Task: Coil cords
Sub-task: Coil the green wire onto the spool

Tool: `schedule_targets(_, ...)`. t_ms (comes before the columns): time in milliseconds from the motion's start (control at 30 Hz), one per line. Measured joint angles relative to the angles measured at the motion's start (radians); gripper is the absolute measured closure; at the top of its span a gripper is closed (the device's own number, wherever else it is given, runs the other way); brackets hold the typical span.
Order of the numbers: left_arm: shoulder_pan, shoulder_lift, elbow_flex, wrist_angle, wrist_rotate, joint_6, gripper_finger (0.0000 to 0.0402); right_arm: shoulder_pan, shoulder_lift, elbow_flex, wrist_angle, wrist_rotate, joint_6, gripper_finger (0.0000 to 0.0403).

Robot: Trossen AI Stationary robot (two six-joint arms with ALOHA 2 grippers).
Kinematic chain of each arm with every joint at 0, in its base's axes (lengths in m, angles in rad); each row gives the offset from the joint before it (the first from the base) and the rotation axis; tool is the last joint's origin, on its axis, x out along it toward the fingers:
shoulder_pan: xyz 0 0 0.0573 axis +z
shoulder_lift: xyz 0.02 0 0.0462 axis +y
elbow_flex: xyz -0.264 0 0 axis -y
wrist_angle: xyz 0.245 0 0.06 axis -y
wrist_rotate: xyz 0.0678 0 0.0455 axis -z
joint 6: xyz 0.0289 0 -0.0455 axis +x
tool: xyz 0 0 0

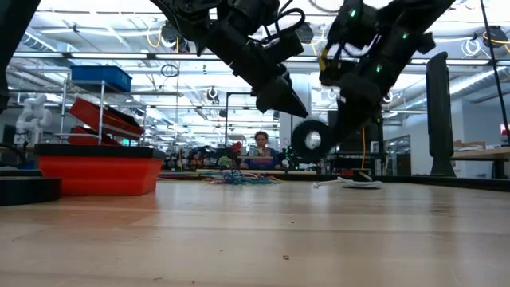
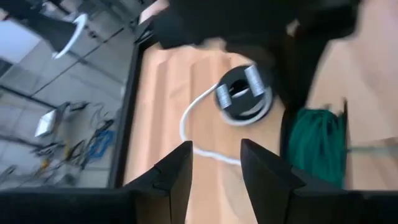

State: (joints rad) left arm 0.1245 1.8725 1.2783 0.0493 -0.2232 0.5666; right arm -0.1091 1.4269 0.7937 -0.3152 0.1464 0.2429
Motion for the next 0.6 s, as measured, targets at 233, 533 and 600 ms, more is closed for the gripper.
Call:
schedule_targets(233,0.011,0.000,0.000,-0.057,-0.055,0.018,0.0259,-0.038,0.143,0.000,0.122,0.001,-0.021,0.0403)
schedule_targets(533,0.027,0.000,0.000,-0.161,-0.055,0.015,0.0259,-0.064,0.240,0.000,0.145,0.064,-0.095,0.0403)
schedule_targets(600,0.026,0.000,0.000,-0.164,-0.053,0.013,0.0259,-0.053,0.256,0.000,0.150,0.112,-0.114,0.0403)
